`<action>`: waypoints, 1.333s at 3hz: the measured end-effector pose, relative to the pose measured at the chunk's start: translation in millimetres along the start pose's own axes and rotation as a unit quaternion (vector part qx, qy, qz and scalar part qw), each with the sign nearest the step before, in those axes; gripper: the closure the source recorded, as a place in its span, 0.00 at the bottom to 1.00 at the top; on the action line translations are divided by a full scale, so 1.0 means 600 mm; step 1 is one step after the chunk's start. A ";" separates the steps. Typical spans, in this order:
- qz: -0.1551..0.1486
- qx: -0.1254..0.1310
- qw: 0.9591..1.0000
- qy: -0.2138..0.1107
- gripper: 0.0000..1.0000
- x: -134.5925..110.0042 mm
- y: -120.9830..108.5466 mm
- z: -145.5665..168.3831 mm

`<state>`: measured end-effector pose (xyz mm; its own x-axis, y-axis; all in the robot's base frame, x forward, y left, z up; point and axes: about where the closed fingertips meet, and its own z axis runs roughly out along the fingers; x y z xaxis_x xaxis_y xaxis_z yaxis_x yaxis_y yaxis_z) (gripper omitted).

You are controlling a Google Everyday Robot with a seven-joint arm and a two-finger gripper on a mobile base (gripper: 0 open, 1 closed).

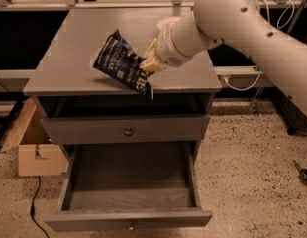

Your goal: Pick blue chip bag from middle drawer and place on counter

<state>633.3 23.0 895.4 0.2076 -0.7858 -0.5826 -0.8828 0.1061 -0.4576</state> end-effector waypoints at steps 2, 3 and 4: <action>0.106 -0.037 0.991 0.079 0.58 0.098 -0.127 0.077; 0.141 0.000 0.987 0.073 0.27 0.111 -0.207 0.062; 0.154 0.017 0.985 0.070 0.04 0.117 -0.235 0.053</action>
Offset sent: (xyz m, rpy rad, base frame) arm 0.1762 -0.0562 0.0185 0.0081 0.2054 -0.3074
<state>785.7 -27.9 897.8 -0.1298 -0.7892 -0.6003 -0.8799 0.3708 -0.2972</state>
